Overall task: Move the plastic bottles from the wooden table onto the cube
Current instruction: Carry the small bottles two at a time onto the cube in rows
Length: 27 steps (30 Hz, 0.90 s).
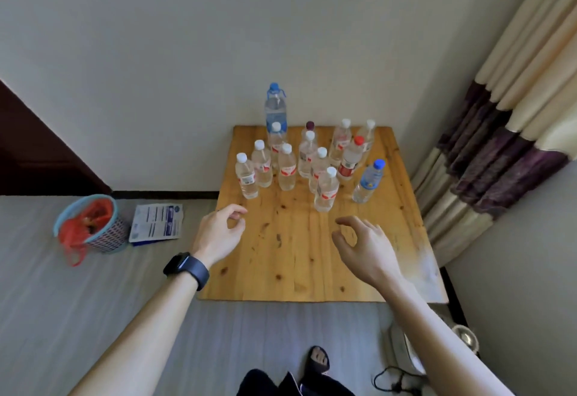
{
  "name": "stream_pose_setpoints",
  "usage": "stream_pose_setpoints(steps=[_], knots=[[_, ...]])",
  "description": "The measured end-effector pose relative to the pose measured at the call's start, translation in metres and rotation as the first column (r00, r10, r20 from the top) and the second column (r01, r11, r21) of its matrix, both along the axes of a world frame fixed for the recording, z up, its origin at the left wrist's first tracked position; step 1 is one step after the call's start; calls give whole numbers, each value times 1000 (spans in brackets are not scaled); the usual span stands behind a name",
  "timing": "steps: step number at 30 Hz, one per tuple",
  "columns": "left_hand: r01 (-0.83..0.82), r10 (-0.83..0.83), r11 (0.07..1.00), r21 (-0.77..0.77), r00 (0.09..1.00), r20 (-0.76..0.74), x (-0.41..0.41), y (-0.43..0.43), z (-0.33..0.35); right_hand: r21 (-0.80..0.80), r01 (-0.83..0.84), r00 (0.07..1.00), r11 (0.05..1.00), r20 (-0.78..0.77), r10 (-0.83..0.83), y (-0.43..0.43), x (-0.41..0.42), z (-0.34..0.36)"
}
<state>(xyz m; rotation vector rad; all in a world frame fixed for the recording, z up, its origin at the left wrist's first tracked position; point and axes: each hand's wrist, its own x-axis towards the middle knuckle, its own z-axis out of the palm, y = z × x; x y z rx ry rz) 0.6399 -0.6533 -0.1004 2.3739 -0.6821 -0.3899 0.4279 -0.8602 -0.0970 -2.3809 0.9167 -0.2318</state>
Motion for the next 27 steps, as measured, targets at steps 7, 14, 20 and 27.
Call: stream_pose_setpoints(steps=[7, 14, 20, 27], knots=[[-50, 51, 997, 58, 998, -26, 62, -52, -18, 81, 31, 994, 996, -109, -22, -63, 78, -20], [-163, 170, 985, 53, 974, -152, 156, -98, -48, 150, 182, 970, 972, -189, -153, -108, 152, -47], [-290, 252, 957, -27, 870, -424, 232, -132, -91, 290, 381, 916, 878, -249, -316, -142, 210, -80], [-254, 192, 966, -43, 819, -541, 259, -153, -143, 494, 526, 849, 692, -258, -461, -151, 234, -137]])
